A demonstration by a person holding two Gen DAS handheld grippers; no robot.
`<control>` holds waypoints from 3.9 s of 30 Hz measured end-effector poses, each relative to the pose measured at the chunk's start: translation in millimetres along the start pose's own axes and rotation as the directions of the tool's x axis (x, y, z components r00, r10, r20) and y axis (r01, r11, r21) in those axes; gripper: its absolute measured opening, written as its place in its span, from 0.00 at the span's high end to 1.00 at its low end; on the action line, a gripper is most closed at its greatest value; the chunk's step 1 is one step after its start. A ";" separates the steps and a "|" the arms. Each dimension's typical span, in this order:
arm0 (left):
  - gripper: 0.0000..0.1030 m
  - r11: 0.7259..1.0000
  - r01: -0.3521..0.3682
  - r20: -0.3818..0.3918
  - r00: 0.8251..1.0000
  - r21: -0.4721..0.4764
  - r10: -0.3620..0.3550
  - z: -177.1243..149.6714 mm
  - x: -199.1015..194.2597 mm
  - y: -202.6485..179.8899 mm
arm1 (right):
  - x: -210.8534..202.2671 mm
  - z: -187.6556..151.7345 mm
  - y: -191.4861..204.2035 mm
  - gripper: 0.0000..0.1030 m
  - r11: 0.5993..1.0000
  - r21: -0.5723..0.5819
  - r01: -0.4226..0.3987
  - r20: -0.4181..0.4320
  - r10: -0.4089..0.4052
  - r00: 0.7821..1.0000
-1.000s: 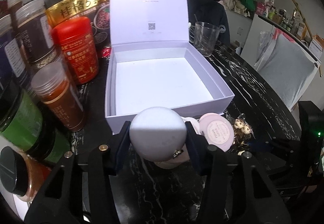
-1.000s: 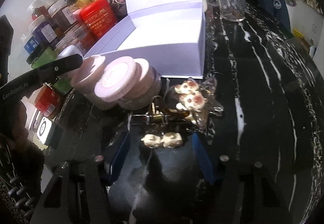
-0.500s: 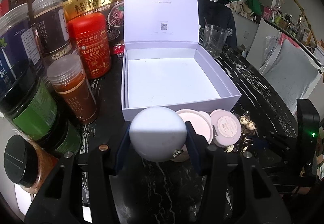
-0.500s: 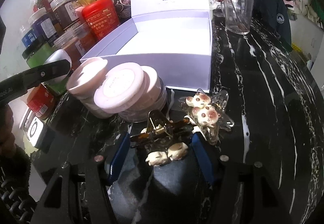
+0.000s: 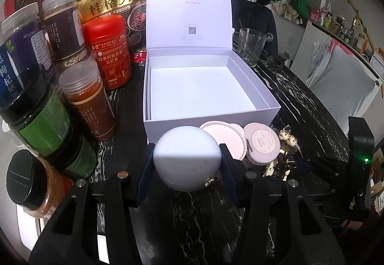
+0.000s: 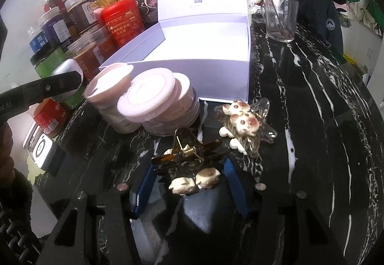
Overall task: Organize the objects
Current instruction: 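Grasp the gold flowered hair claw clip with the right tool, then carry white dome item with left tool while right tool carries hair clip into white box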
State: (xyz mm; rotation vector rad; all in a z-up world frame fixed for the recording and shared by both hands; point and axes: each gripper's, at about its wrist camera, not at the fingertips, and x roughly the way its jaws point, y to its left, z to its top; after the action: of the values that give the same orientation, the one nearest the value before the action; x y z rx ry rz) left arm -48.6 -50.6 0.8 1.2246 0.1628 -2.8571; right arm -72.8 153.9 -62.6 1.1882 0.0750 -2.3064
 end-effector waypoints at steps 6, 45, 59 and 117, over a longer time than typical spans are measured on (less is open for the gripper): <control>0.52 1.000 -0.002 -0.010 1.000 0.008 0.002 -6.5 -5.2 -4.9 | -10.8 -8.5 4.9 0.43 1.000 -0.016 -0.016 -0.004 0.016 1.000; 0.52 1.000 -0.005 -0.054 0.999 0.025 0.007 -13.1 -2.2 -12.9 | -19.2 -5.1 15.0 0.46 0.991 -0.136 -0.002 0.001 0.002 1.000; 0.52 0.993 0.004 0.005 1.000 0.116 -0.005 18.8 -20.0 -34.0 | -69.7 42.0 21.4 0.46 0.971 -0.237 0.017 0.104 0.008 0.995; 0.52 0.997 -0.047 -0.155 0.986 0.068 0.057 147.2 162.9 -0.9 | 80.1 203.3 -19.2 0.46 0.953 -0.295 -0.071 -0.013 0.070 0.997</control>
State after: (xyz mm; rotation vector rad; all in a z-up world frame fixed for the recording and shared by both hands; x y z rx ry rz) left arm -267.2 -63.0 -16.2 1.4438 0.0414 -2.7416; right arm -269.7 77.3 -3.9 1.0227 0.3597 -2.1400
